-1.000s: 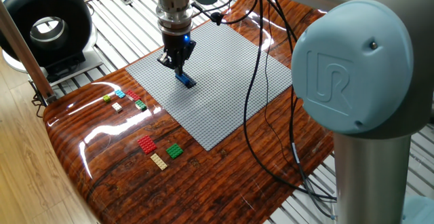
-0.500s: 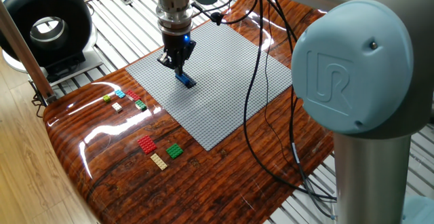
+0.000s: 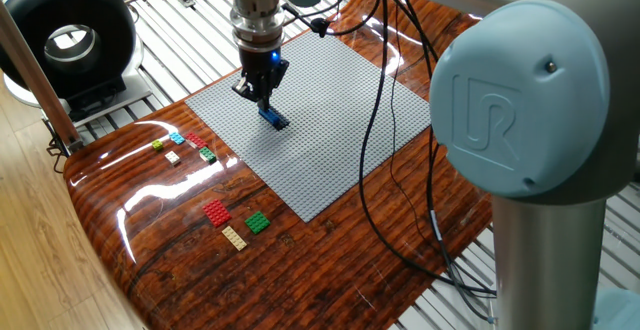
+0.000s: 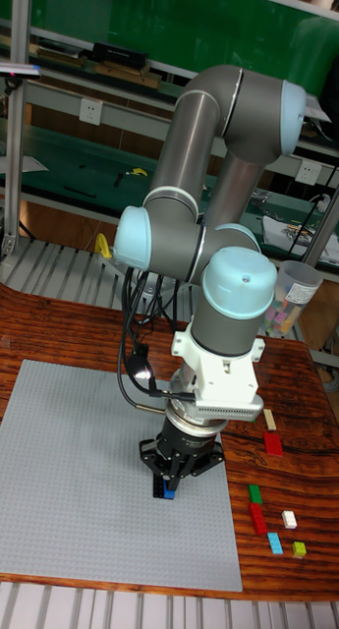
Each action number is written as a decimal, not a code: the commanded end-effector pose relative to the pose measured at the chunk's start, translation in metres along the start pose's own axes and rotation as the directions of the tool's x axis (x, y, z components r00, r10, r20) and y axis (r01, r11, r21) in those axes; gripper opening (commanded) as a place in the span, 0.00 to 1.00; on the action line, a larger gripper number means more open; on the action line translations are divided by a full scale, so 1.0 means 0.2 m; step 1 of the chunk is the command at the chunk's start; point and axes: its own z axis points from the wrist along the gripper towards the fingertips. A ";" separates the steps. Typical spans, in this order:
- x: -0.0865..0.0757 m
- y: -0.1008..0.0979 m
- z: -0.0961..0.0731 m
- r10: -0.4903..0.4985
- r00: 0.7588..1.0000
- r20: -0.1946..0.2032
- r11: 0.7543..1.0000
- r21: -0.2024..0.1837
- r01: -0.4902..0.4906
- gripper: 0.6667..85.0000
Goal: Build with small Lego blocks
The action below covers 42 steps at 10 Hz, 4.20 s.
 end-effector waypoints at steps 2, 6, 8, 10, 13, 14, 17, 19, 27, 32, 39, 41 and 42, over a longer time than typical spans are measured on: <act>0.01 -0.01 -0.02 0.005 1.000 -0.003 1.000 -0.012 -0.005 0.00; 0.03 -0.02 -0.04 0.020 1.000 -0.015 1.000 -0.002 -0.020 0.00; 0.04 -0.04 -0.06 0.013 1.000 -0.028 1.000 0.009 -0.012 0.00; 0.04 -0.05 -0.07 0.013 0.999 -0.034 1.000 0.016 -0.012 0.00; 0.03 -0.03 -0.06 0.034 0.999 -0.028 0.999 0.005 -0.034 0.00; 0.03 -0.02 -0.06 0.037 0.999 -0.027 0.999 -0.001 -0.037 0.00; 0.00 -0.20 -0.07 -0.093 0.996 -0.013 0.987 0.128 0.094 0.00; 0.00 -0.13 -0.07 -0.058 0.998 -0.011 0.995 0.075 0.059 0.00; 0.06 0.03 -0.06 0.051 0.999 0.002 0.999 -0.016 -0.051 0.00; 0.04 0.04 -0.02 0.042 0.999 0.019 0.999 -0.019 -0.042 0.00; 0.04 0.03 0.01 0.026 0.999 0.035 0.999 -0.020 -0.025 0.00; 0.06 0.00 -0.03 0.019 1.000 0.010 1.000 -0.016 -0.019 0.00; 0.06 0.00 -0.04 0.019 1.000 0.008 1.000 -0.014 -0.019 0.00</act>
